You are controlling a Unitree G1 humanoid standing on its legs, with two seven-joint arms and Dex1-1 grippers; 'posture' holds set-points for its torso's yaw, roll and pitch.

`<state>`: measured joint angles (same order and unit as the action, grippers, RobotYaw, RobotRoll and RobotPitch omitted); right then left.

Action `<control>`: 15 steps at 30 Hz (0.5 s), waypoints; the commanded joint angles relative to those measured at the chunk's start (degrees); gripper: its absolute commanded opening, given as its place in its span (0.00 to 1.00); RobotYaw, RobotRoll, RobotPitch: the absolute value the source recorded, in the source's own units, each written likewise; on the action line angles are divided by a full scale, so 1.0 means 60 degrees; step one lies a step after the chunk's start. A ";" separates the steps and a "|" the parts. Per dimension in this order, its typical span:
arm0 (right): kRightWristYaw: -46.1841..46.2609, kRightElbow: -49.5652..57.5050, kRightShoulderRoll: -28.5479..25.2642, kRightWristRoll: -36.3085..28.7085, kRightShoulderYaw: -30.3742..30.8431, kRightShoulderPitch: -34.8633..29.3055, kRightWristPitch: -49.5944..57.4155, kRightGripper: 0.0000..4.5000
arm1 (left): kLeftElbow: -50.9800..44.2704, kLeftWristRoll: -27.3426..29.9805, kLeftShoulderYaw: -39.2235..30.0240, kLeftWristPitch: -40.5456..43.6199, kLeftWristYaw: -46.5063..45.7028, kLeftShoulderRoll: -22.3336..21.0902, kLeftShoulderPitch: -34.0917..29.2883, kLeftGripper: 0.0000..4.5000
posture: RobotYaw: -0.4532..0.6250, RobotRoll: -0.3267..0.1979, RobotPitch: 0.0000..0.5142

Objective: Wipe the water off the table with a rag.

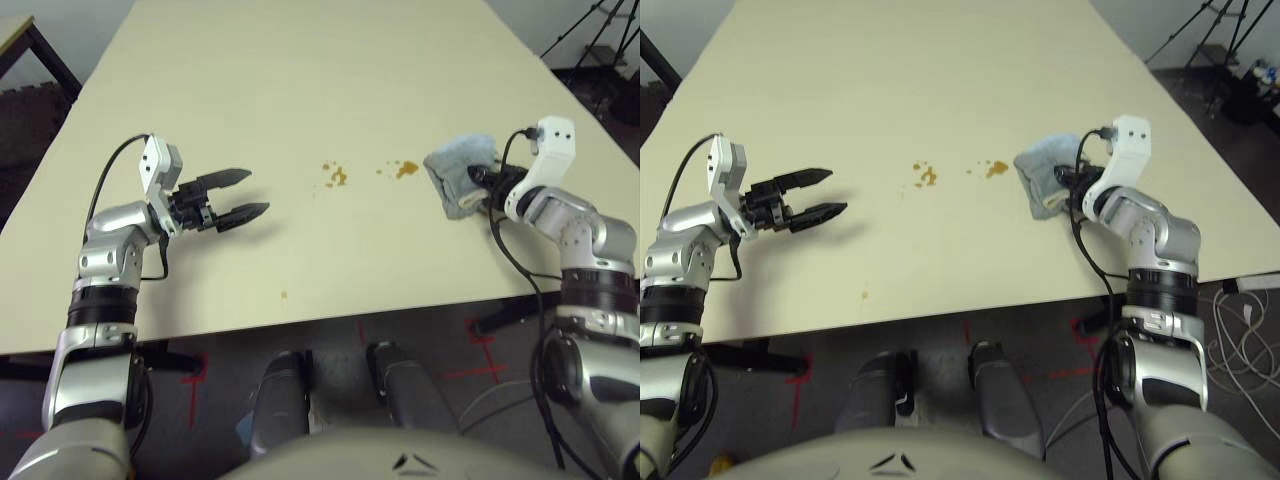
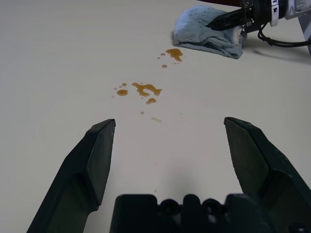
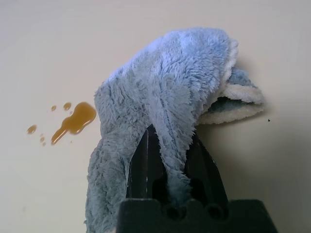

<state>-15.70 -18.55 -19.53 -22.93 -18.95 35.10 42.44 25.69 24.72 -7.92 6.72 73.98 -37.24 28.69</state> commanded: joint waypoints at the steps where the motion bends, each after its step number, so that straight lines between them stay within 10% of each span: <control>1: 0.0247 -0.0374 0.0224 0.0152 0.0092 0.0251 -0.0511 0.03 | 0.0048 -0.0114 0.0043 -0.0067 0.0024 -0.0040 0.0044 1.00 | 0.29 0.62 0.25; 15: 0.0351 -0.0846 0.1079 0.0349 0.0677 0.0656 -0.0695 0.03 | -0.0086 -0.0079 0.0040 -0.0072 -0.0020 0.0019 -0.0080 1.00 | 0.29 0.62 0.25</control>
<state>-13.27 -23.16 -14.33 -20.49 -16.43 38.62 37.36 25.62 24.72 -7.92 6.60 73.93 -37.15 28.68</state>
